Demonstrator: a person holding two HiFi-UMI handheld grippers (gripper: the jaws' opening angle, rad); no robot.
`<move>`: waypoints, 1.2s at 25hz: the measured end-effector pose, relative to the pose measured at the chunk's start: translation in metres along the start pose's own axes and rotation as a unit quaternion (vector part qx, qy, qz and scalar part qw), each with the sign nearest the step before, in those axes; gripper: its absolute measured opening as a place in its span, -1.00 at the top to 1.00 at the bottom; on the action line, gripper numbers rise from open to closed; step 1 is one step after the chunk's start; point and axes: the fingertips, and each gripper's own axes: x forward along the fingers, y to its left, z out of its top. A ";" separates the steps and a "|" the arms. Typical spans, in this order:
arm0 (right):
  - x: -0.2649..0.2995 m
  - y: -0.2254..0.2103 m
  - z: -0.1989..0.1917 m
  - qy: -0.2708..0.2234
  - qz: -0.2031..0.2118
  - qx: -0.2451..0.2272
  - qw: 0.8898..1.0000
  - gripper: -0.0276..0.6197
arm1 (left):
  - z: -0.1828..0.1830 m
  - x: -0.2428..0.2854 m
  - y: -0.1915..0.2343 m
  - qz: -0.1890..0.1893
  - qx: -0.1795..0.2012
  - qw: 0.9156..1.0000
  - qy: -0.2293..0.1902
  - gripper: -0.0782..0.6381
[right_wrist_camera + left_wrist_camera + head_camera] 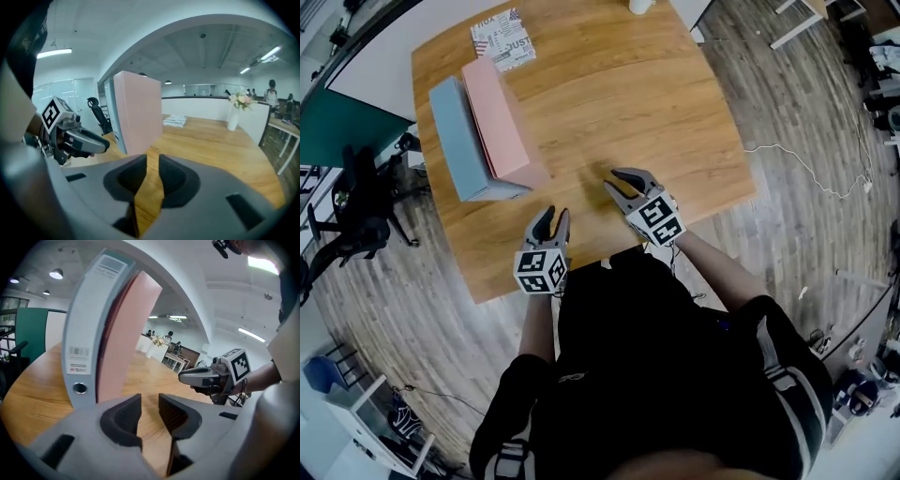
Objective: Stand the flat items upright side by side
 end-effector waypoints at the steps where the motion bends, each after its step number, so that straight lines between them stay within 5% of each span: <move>1: -0.007 -0.009 -0.004 0.002 -0.018 0.004 1.000 0.72 | 0.005 0.011 -0.008 -0.005 0.003 1.000 -0.001 0.53; 4: -0.020 -0.031 -0.013 0.004 -0.064 0.003 0.998 0.90 | 0.023 0.042 -0.028 -0.008 0.026 1.000 -0.006 0.79; 8: -0.035 -0.054 -0.006 -0.020 -0.113 0.014 0.993 0.90 | 0.056 0.076 -0.054 -0.004 0.067 0.998 -0.015 0.79; 12: -0.065 -0.077 0.045 -0.099 -0.164 0.025 0.981 0.90 | 0.112 0.082 -0.089 -0.009 0.096 0.993 -0.066 0.79; 16: -0.112 -0.099 0.110 -0.181 -0.226 0.012 0.957 0.90 | 0.181 0.070 -0.121 -0.009 0.160 0.977 -0.139 0.79; 21: -0.160 -0.105 0.165 -0.226 -0.271 -0.024 0.935 0.90 | 0.253 0.033 -0.150 0.000 0.211 0.952 -0.221 0.79; 24: -0.182 -0.102 0.177 -0.242 -0.273 -0.020 0.931 0.90 | 0.266 0.012 -0.163 0.004 0.223 0.944 -0.244 0.79; 30: -0.200 -0.100 0.185 -0.259 -0.287 -0.026 0.922 0.90 | 0.254 0.009 -0.158 0.002 0.210 0.950 -0.233 0.79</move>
